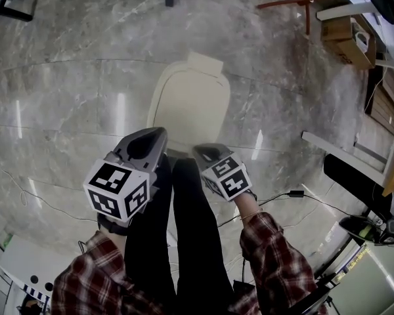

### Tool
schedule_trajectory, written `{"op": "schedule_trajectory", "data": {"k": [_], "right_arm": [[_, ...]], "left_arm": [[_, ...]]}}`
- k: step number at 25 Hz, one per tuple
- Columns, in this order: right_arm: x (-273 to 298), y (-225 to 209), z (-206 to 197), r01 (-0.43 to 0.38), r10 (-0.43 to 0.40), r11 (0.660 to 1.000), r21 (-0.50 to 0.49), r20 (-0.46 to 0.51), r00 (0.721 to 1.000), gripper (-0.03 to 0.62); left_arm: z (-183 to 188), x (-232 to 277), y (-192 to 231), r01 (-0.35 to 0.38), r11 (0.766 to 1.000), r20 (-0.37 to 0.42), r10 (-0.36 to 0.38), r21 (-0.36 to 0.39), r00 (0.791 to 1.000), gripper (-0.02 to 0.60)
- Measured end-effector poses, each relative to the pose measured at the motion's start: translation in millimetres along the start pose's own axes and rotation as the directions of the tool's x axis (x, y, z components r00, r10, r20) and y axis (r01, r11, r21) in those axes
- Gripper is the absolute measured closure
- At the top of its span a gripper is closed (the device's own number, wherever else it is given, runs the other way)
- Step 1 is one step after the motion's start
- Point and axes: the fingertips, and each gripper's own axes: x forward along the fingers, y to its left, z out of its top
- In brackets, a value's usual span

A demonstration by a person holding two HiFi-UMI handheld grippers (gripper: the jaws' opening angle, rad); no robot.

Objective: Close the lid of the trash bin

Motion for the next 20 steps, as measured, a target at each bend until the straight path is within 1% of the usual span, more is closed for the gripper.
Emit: {"op": "schedule_trajectory", "data": {"k": [6,11,14,20], "right_arm": [[14,-5,-6,0.036,-0.037,0.999,-0.026,-0.053,0.998,0.580],[15,-2,-7,0.026,-0.034,0.996,-0.086,-0.101,0.994,0.580],[15,-2,-8,0.019,-0.030,0.995,-0.098,-0.117,0.993,0.580],[16,-1,-7,0.052,-0.071,0.991,-0.125,-0.151,0.986,0.580]], "left_arm": [[-4,-2,6,-0.009,1.000,-0.003,0.009,-0.013,1.000,0.570],[-6,-1,12,-0.021,0.999,0.002,0.021,-0.037,1.000,0.570],[-5,1,10,-0.016,0.999,0.003,0.017,-0.040,1.000,0.569],[-4,2,10,-0.015,0.999,0.005,0.015,-0.042,1.000,0.570]]}}
